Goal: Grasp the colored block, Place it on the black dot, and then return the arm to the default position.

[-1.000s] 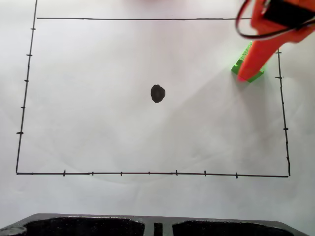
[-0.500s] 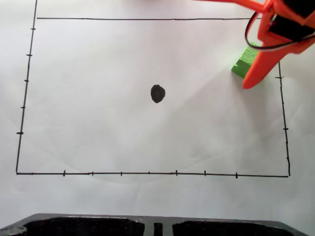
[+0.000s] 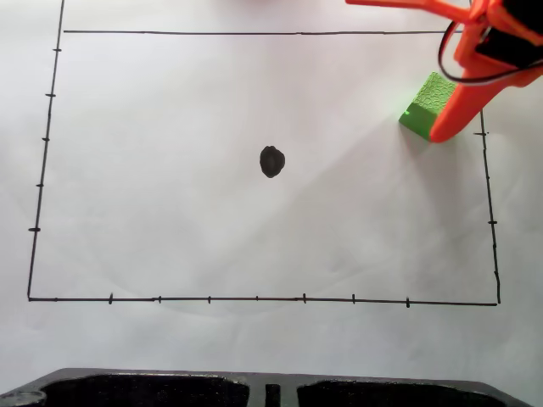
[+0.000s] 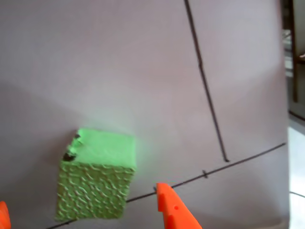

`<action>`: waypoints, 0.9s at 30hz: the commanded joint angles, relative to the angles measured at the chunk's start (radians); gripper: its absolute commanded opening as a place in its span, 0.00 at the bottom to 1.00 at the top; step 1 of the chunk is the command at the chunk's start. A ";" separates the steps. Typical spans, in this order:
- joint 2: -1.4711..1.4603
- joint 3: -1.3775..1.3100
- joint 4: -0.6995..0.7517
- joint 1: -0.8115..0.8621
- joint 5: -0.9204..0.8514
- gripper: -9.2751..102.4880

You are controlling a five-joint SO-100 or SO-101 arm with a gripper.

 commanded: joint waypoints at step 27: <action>-0.097 -0.049 -0.034 0.054 -0.097 0.28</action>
